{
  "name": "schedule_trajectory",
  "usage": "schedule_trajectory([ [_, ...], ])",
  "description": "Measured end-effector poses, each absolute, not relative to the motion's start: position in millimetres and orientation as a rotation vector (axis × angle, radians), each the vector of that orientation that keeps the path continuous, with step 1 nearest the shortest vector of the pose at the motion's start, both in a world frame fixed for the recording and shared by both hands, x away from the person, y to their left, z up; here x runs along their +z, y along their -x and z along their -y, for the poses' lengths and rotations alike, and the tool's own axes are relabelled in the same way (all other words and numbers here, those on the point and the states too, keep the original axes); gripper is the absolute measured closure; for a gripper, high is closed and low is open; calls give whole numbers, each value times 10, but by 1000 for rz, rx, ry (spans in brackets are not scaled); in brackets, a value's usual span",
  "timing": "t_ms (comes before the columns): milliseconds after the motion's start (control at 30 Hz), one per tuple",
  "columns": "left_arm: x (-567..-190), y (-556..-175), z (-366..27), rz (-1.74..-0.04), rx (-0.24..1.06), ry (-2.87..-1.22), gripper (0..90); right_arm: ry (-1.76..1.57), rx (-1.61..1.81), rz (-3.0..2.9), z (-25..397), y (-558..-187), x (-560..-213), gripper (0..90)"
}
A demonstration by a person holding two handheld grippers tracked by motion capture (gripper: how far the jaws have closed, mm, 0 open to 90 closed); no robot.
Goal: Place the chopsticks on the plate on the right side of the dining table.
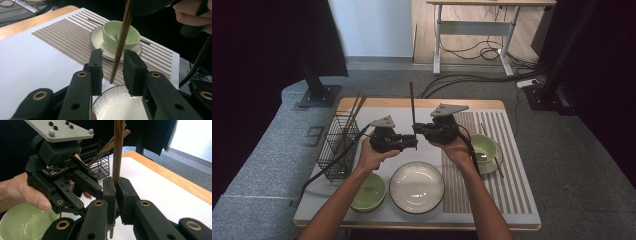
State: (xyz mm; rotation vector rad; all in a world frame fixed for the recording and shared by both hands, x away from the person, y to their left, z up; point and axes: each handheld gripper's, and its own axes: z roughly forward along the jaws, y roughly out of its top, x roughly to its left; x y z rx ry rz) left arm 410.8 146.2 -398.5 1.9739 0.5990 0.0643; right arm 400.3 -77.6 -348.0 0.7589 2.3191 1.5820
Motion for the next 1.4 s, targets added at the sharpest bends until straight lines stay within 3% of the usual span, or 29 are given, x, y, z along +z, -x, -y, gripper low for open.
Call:
schedule_trajectory([
  [400,-3990,-4095,-1421,-587,54,-1999,837,-771,1599,-2314,820,-4005,-3496,846],
  [1400,-3968,-4025,-1440,-595,63,-2095,869,-783,1564,-2288,835,-4022,-3508,717],
])
